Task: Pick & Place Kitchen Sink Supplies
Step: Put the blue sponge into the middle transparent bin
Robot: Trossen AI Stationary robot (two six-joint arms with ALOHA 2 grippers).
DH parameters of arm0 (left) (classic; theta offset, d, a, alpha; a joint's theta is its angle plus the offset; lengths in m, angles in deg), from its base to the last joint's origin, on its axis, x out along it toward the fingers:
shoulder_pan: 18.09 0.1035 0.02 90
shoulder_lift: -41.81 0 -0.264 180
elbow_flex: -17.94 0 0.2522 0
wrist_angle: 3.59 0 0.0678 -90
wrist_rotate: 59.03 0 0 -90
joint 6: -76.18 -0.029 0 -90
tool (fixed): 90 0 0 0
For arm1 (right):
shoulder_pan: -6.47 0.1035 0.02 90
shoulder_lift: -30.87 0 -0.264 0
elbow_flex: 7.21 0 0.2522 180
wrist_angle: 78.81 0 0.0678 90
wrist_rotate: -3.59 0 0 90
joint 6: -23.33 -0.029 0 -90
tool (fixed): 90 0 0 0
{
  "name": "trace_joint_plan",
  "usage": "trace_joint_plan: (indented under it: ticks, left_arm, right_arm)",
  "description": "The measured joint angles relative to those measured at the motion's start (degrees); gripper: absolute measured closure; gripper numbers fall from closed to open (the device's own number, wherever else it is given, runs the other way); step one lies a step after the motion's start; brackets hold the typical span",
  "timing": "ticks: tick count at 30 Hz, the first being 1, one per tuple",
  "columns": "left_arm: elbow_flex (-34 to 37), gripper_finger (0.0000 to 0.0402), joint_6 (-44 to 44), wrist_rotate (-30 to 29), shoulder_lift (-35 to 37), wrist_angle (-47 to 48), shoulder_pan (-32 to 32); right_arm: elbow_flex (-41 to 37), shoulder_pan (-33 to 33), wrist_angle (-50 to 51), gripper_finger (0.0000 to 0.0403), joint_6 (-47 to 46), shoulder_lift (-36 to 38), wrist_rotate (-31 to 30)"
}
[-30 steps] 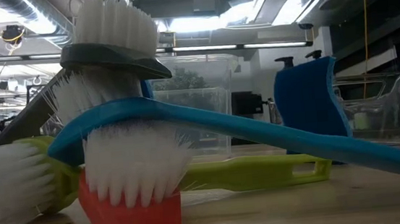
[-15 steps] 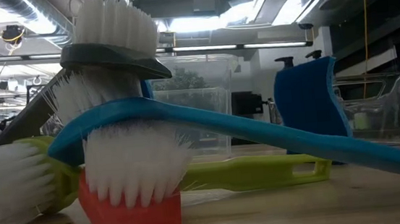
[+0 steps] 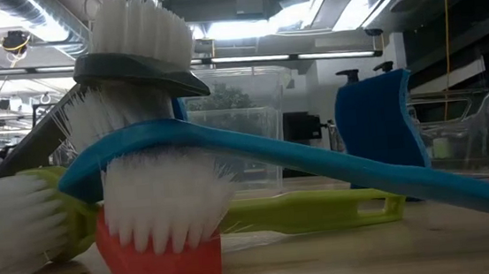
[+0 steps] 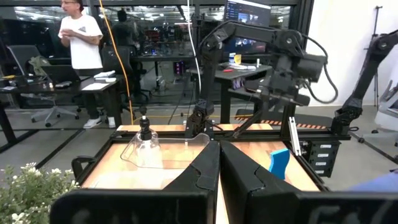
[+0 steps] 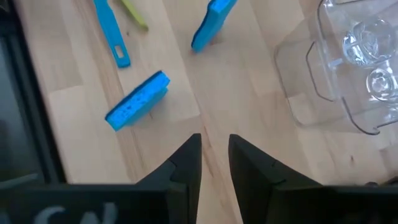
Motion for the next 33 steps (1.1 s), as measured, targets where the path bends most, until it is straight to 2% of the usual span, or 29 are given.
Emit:
trace_joint_plan:
  ticks: [8,18,22,27,33]
  left_arm:
    - [-0.01,0.0396,0.00,0.00,0.00,0.00,0.01]
    - [0.00,0.0395,-0.01,0.00,0.00,-0.01,0.00]
    - [0.00,0.0395,-0.01,0.00,-0.02,-0.02,0.01]
    - [0.00,0.0395,-0.01,0.00,-0.02,0.00,0.02]
    - [0.00,0.0395,0.00,0.00,0.00,-0.02,0.00]
  right_arm:
    - [0.00,0.37,-1.62,0.0313,-3.55,-3.40,-0.54]
    - [0.00,0.44,-5.77,0.0199,-3.49,-8.28,-0.41]
    - [0.00,0.44,-7.91,0.0169,-4.77,-9.57,-0.08]
    - [0.00,0.44,-10.00,0.0165,-10.34,-10.07,0.00]
    - [0.00,0.44,-15.11,0.0182,-12.56,-10.11,-0.84]
